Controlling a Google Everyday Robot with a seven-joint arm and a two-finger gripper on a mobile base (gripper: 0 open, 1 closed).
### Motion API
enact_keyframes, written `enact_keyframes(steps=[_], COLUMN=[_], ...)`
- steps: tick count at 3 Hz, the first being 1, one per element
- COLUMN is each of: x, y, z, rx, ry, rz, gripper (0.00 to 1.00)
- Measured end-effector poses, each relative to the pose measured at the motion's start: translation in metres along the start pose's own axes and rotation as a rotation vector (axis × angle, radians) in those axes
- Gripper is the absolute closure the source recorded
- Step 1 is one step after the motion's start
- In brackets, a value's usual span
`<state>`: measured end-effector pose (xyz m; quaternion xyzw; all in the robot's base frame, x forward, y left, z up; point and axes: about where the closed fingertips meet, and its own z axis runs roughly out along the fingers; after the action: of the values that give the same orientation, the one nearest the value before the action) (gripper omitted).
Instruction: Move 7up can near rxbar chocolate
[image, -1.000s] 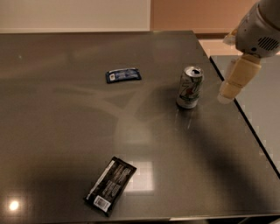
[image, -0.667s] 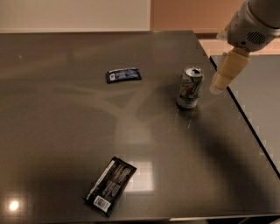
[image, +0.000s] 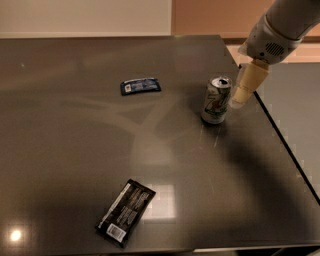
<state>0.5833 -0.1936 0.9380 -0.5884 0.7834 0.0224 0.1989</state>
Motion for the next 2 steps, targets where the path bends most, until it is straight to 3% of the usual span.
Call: enact_keyframes(steps=[2], x=[-0.007], y=[0.017], z=[0.025], rx=[-0.074], ry=[-0.018], rz=[0.003], gripper=[0.0])
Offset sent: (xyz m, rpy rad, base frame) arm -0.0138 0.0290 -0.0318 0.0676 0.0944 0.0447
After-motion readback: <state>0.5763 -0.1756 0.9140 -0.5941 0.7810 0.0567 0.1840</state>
